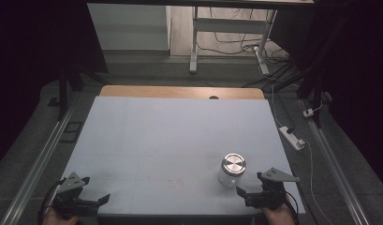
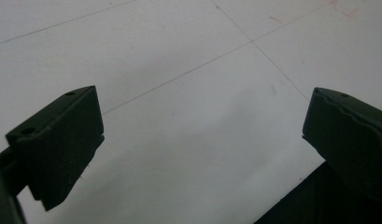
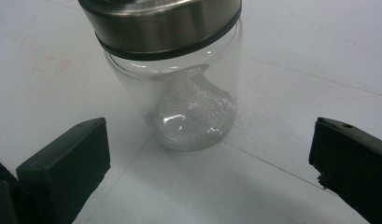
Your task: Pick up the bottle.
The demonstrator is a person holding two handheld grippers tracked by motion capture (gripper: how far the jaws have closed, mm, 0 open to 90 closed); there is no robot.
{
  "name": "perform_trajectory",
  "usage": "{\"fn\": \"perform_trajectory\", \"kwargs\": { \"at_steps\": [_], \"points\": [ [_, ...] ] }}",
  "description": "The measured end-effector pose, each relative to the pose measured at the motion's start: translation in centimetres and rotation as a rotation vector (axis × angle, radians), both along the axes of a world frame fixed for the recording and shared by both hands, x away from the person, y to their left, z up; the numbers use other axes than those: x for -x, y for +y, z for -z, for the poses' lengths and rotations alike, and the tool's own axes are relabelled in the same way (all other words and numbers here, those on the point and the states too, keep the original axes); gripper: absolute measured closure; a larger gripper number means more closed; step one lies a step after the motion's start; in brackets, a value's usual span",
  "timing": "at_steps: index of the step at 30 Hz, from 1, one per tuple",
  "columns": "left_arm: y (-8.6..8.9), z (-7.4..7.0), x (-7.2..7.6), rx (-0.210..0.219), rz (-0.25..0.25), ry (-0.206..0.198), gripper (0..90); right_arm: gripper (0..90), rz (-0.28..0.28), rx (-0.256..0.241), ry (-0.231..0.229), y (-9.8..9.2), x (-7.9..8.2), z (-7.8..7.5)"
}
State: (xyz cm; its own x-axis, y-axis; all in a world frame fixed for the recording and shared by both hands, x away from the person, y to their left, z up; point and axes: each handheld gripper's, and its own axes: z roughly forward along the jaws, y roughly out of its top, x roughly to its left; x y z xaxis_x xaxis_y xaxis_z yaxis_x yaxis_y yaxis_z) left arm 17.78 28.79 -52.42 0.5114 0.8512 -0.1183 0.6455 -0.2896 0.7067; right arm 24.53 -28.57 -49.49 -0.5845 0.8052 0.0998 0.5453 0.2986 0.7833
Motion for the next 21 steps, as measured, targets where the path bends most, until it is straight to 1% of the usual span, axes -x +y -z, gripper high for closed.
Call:
{"fn": "perform_trajectory", "kwargs": {
  "at_steps": [4,5,10,14,19,21],
  "points": [
    [-0.17,-0.04,0.05,-0.001,0.01,-0.002,0.0,0.0,-0.005,0.0,0.005,0.02,-0.03,0.01],
    [-0.33,-0.06,0.06,-0.004,0.024,0.001,0.0,0.0,-0.007,0.002,0.005,0.03,-0.06,0.02],
    [-0.53,-0.04,0.09,-0.008,0.034,0.008,0.0,0.0,-0.019,0.003,0.013,0.12,-0.15,0.04],
    [-0.29,-0.01,0.03,0.017,0.03,0.017,0.0,0.0,-0.013,0.016,0.012,0.22,-0.15,0.06],
    [-0.17,-0.03,0.07,0.023,0.03,0.019,0.0,0.0,-0.016,0.015,0.012,0.25,-0.19,0.05],
    [-0.13,-0.01,0.09,0.028,0.028,0.018,0.0,2.2,-0.02,0.02,0.009,0.34,-0.16,0.02]
  ]
}}
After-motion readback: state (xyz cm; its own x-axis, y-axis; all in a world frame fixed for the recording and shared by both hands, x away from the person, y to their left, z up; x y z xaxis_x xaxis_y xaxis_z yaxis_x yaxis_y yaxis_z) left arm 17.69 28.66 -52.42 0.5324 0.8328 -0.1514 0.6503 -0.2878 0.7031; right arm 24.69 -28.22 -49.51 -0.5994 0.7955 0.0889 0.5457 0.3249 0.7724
